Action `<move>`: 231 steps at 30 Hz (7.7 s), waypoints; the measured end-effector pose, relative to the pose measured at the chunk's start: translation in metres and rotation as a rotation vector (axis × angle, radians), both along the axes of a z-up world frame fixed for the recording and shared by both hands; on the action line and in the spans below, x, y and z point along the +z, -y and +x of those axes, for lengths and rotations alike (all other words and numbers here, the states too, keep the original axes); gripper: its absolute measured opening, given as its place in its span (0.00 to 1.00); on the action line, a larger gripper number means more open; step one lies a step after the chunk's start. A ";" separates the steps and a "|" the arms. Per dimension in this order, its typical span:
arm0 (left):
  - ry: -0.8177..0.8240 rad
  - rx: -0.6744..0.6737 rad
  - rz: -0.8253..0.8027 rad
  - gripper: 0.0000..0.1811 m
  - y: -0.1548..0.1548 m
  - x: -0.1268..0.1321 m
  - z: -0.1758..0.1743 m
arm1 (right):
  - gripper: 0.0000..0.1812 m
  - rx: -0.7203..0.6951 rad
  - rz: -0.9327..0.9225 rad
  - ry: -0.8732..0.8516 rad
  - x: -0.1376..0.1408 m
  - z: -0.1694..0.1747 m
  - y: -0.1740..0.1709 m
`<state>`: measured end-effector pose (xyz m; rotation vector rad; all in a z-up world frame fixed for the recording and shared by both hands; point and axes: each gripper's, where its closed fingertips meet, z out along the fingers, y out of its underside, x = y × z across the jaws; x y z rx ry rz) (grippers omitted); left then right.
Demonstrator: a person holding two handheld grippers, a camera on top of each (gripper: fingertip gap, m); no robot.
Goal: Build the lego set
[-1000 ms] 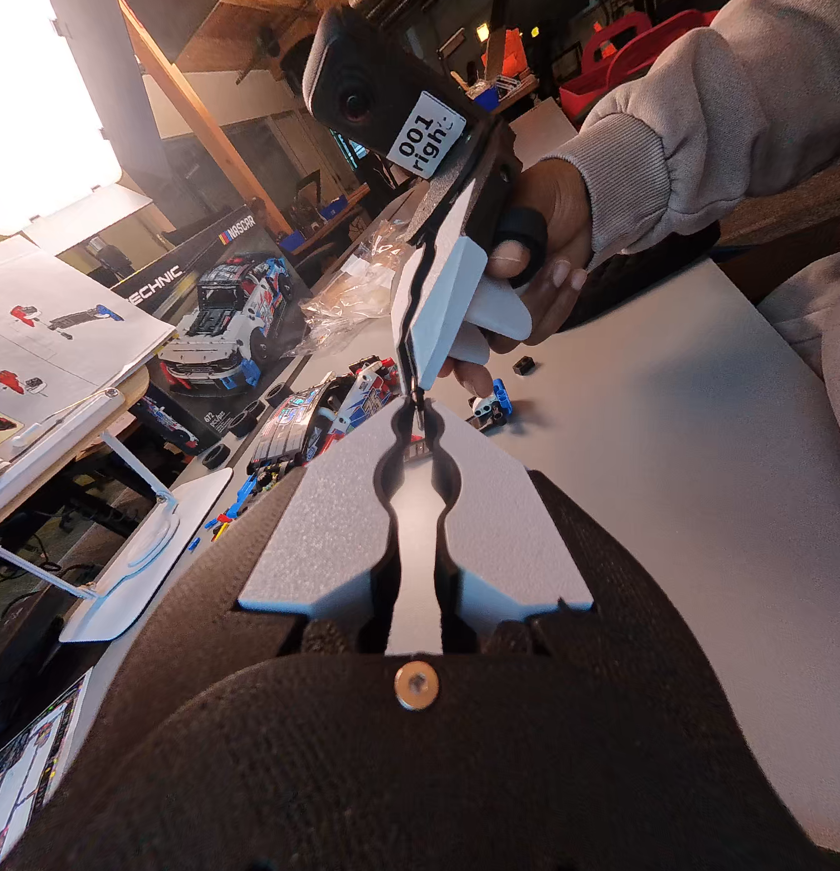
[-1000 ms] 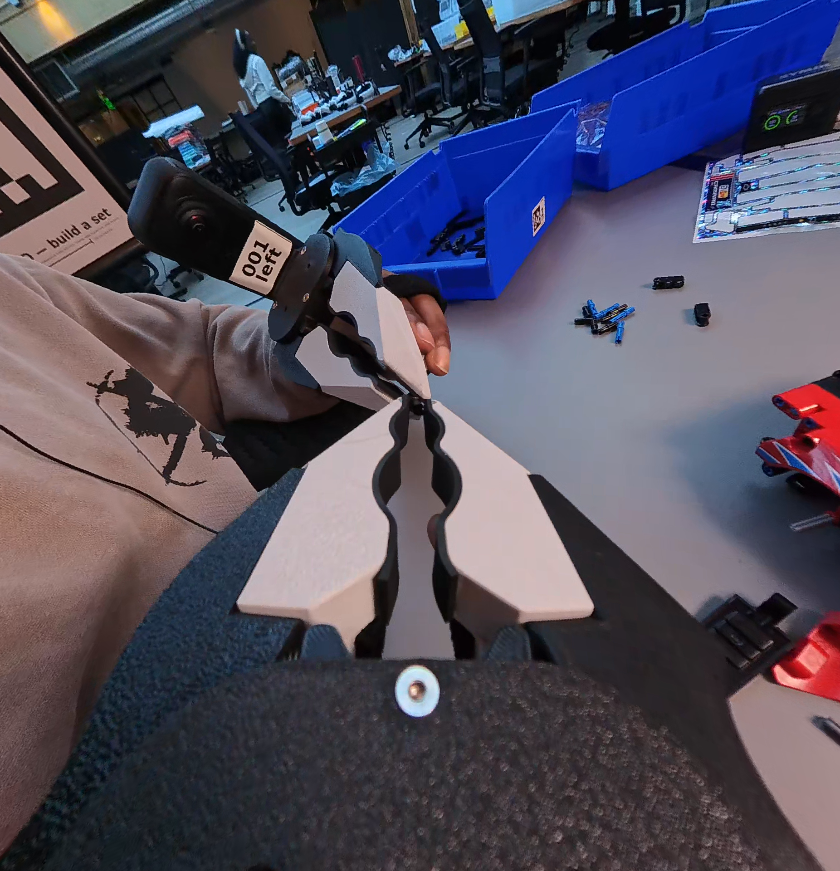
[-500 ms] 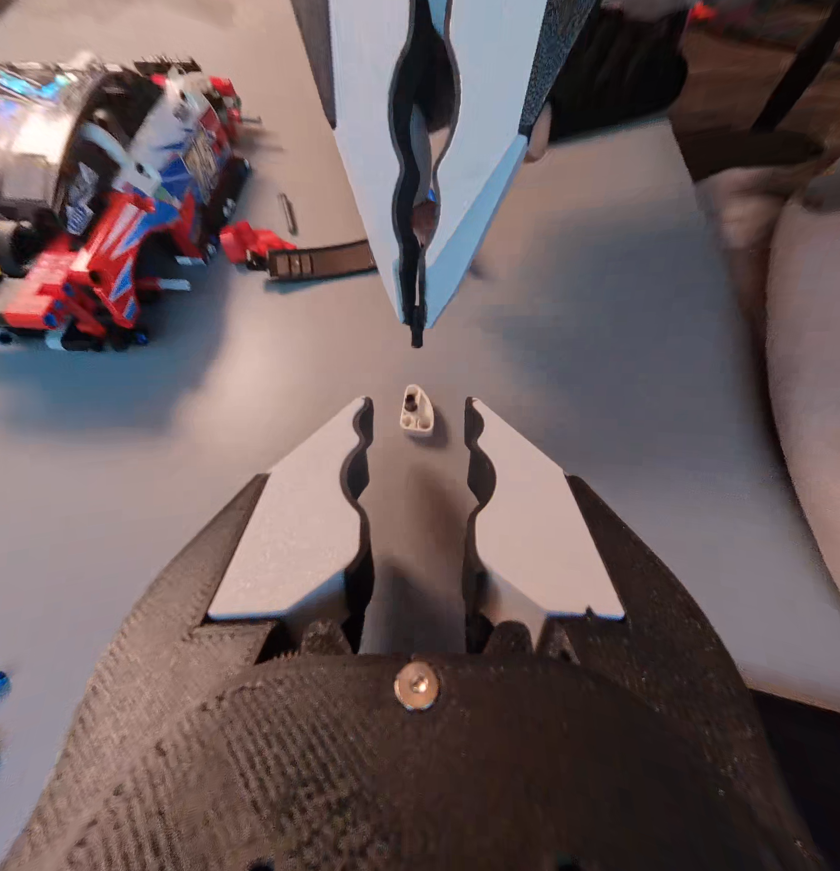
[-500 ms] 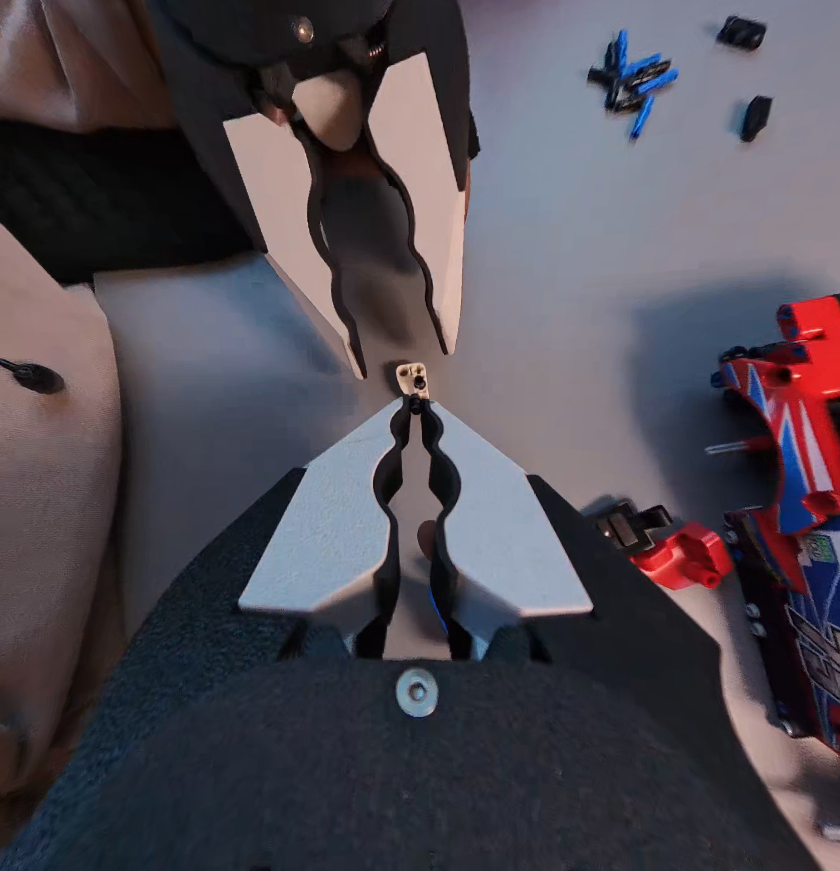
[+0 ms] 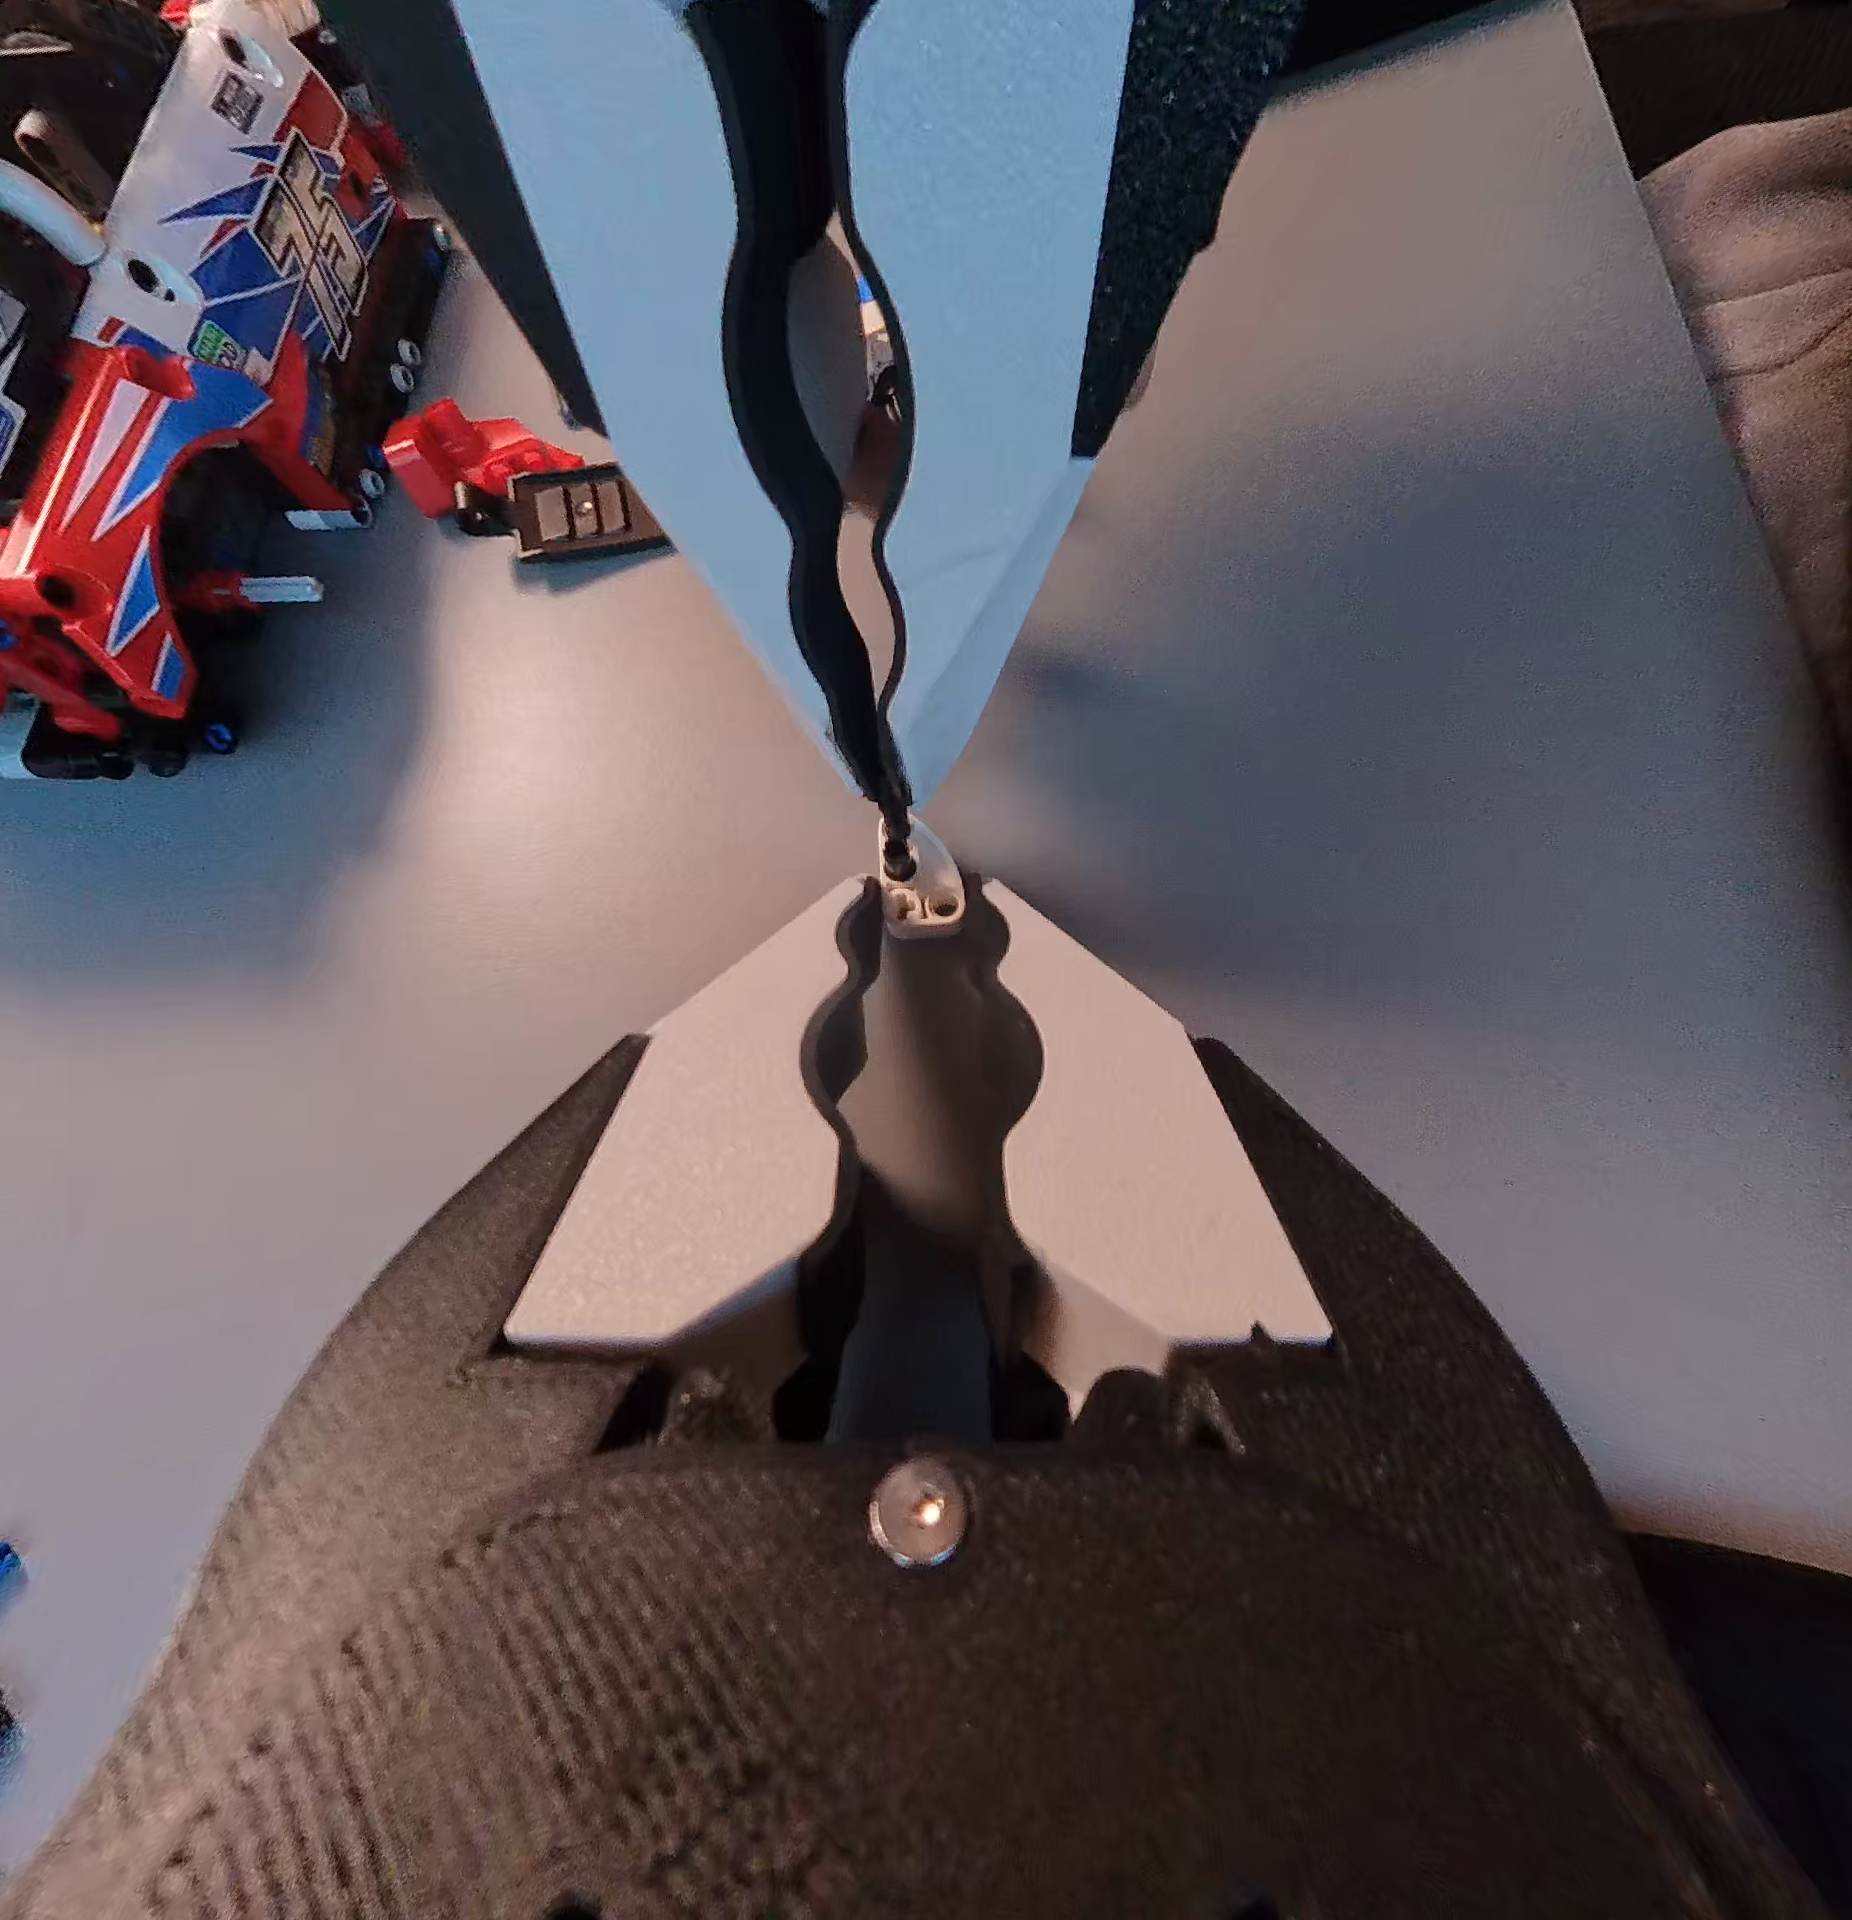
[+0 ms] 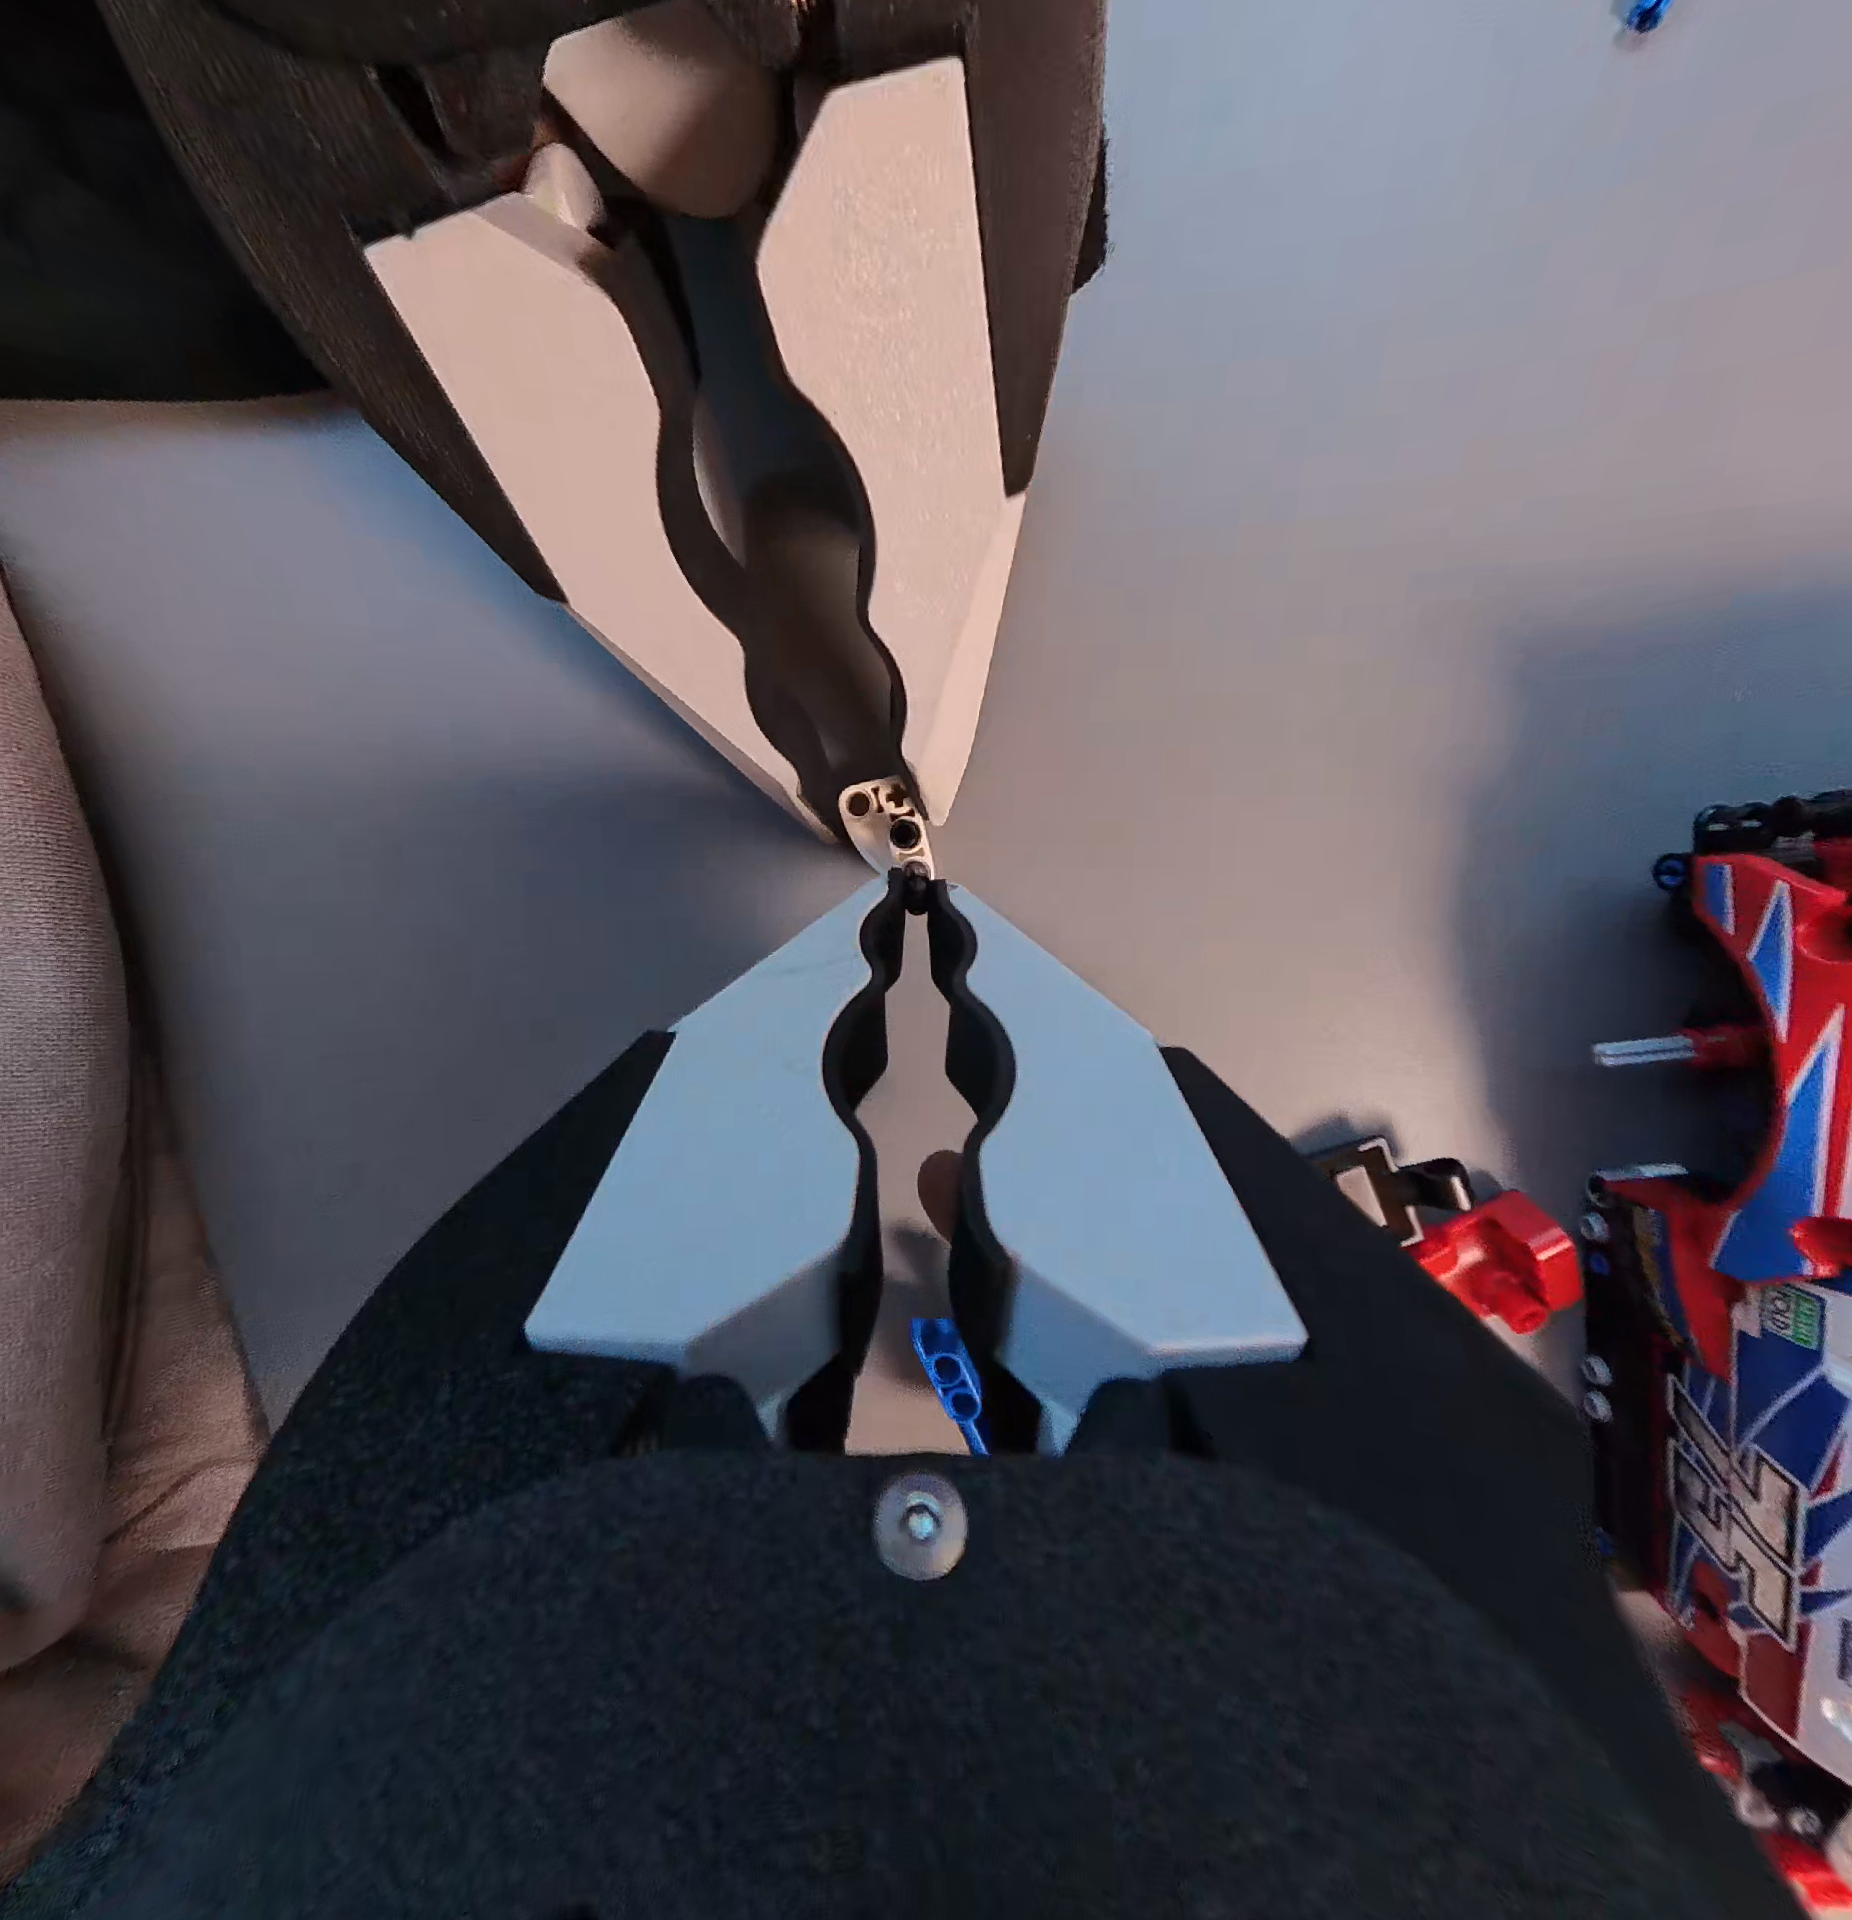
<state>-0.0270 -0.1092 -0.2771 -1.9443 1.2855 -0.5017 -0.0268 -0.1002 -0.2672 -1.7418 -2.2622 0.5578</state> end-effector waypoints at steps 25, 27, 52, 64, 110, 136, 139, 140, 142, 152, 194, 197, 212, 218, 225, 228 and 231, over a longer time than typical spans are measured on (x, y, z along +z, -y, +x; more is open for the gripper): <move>-0.008 0.001 0.047 0.08 0.000 0.000 0.001 | 0.01 0.178 0.114 0.098 -0.001 -0.001 0.001; -0.009 0.000 0.049 0.08 0.000 0.000 0.001 | 0.00 0.199 0.143 0.099 -0.001 0.000 0.001; -0.011 -0.012 0.058 0.08 0.001 0.001 0.001 | 0.00 0.121 0.036 0.082 -0.001 -0.002 0.003; -0.008 0.004 0.050 0.08 0.001 0.001 0.002 | 0.01 0.122 0.127 0.116 0.000 -0.002 0.003; -0.015 0.019 0.063 0.08 -0.001 0.000 0.001 | 0.01 0.151 0.142 0.086 -0.009 0.006 -0.001; -0.143 0.112 0.545 0.07 -0.030 0.029 -0.023 | 0.01 -0.320 -0.204 -0.516 0.031 -0.007 -0.006; -0.081 0.074 0.418 0.07 -0.022 0.020 -0.013 | 0.01 -0.311 -0.228 -0.527 0.033 -0.001 -0.007; -0.040 0.065 0.350 0.07 -0.018 0.019 -0.009 | 0.01 -0.298 -0.228 -0.540 0.035 0.002 -0.007; 0.003 0.065 0.277 0.07 -0.017 0.019 -0.006 | 0.01 -0.272 -0.216 -0.547 0.036 0.008 -0.008; -0.024 0.001 0.119 0.08 -0.006 0.003 0.004 | 0.01 -0.179 -0.188 -0.494 0.023 0.022 0.001; 0.371 -0.009 0.162 0.01 0.002 0.068 0.015 | 0.02 0.052 -0.145 -0.719 0.059 0.007 0.012; 0.377 -0.009 0.163 0.01 0.002 0.069 0.015 | 0.01 0.052 -0.155 -0.722 0.060 0.006 0.013; 0.059 0.099 -0.065 0.16 -0.003 0.005 0.004 | 0.01 0.096 -0.094 -0.023 0.013 0.009 -0.016; 0.027 0.091 -0.042 0.08 -0.011 0.002 0.006 | 0.01 0.100 -0.091 0.087 0.004 0.008 -0.010; 0.016 0.059 -0.031 0.07 -0.015 0.001 0.011 | 0.01 0.071 -0.040 0.150 -0.001 0.010 -0.013; 0.018 0.051 -0.030 0.08 -0.015 0.001 0.011 | 0.01 0.062 -0.044 0.168 -0.002 0.010 -0.012; 0.021 0.046 -0.032 0.08 -0.015 0.001 0.011 | 0.01 0.056 -0.032 0.182 -0.002 0.011 -0.014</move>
